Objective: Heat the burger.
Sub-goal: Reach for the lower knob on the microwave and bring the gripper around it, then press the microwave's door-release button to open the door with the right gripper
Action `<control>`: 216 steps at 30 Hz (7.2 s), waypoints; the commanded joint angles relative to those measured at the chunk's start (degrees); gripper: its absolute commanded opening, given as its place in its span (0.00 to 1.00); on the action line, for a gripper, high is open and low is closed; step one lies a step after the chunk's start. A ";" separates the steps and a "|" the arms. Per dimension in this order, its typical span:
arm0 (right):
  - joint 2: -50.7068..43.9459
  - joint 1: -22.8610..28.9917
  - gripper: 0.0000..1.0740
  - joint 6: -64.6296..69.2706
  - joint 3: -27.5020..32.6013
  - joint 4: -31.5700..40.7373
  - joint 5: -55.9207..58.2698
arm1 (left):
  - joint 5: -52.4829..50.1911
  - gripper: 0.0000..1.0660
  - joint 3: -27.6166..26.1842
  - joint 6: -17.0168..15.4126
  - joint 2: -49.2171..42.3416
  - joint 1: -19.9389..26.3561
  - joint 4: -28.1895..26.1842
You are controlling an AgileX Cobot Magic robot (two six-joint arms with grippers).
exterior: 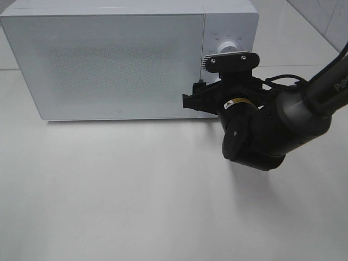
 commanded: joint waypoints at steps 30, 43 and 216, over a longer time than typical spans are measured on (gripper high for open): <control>0.06 -0.17 0.02 0.86 -0.92 -4.58 -4.07 | -0.52 0.92 0.11 -0.17 -0.86 0.23 -0.11; 0.06 -0.17 0.02 30.71 -0.80 -11.12 -5.04 | -0.52 0.92 0.11 -0.17 -0.86 0.23 -0.11; -58.90 -11.52 0.71 26.30 6.25 -41.65 104.16 | -0.52 0.92 0.11 -0.17 -0.86 0.23 -0.11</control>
